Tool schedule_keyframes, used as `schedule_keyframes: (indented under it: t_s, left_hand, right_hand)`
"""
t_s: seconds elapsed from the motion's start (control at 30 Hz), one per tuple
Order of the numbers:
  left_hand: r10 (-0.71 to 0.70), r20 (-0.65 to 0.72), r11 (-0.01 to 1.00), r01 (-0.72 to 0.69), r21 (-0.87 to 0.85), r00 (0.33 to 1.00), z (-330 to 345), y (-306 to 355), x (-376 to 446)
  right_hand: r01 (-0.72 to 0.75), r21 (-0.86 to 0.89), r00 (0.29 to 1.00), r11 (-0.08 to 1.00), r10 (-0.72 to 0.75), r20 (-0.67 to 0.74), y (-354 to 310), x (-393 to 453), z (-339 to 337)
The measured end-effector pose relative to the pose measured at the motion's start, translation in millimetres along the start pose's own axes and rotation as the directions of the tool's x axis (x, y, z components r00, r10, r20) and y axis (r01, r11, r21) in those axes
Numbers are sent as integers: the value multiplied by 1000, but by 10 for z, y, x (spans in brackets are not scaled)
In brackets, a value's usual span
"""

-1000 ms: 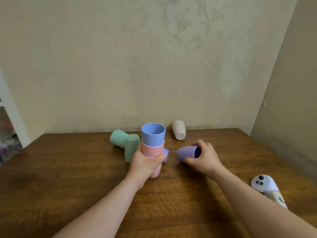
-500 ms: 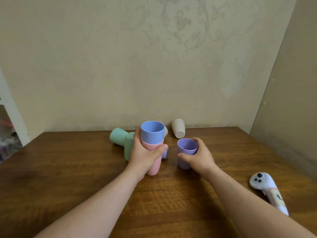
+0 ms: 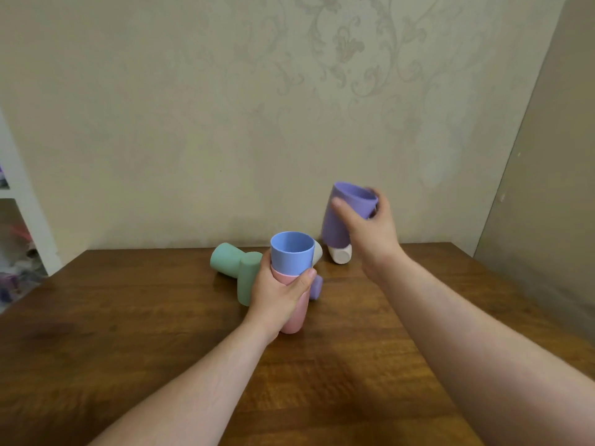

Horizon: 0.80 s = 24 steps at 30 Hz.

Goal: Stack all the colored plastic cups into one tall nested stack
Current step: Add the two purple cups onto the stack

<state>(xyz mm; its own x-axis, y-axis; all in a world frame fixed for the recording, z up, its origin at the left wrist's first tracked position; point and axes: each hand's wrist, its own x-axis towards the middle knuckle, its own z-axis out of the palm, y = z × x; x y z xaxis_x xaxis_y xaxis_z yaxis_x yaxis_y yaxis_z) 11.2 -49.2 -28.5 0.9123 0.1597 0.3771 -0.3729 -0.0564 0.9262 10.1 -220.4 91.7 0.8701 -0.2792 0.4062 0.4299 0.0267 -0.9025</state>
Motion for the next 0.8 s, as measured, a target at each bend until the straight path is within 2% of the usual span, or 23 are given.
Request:
schedule_keyframes:
  t_s: [0.07,0.17,0.23,0.37,0.5,0.63,0.7,0.8]
  left_hand:
    - [-37,-7,999,37,38,999,10,32,13]
    - [-85,-22,984,87,157,996,31,91,20]
    - [-72,-22,979,74,189,997,39,115,30]
    - [-39,-47,987,46,156,998,64,150,55]
    - [-9,6,992,8,124,1000,3,80,22]
    - [51,60,950,-67,305,997,98,165,90]
    - [-2,58,935,-19,355,998,58,132,4]
    - [-117,135,951,72,300,984,-153,-146,-287]
  right_hand:
    - [38,49,996,998,-42,85,-261,45,207]
    - [64,-62,971,996,-48,233,-332,12,473]
    - [74,-153,960,985,-29,280,-216,-49,570]
    - [54,-215,953,975,14,303,105,-205,572]
    - [-1,-159,957,987,47,286,321,-327,508]
    - [-6,-142,956,990,47,291,339,-377,523]
    - [-9,-155,956,988,54,289,409,-414,511]
    - [26,-245,951,969,52,304,571,-553,411]
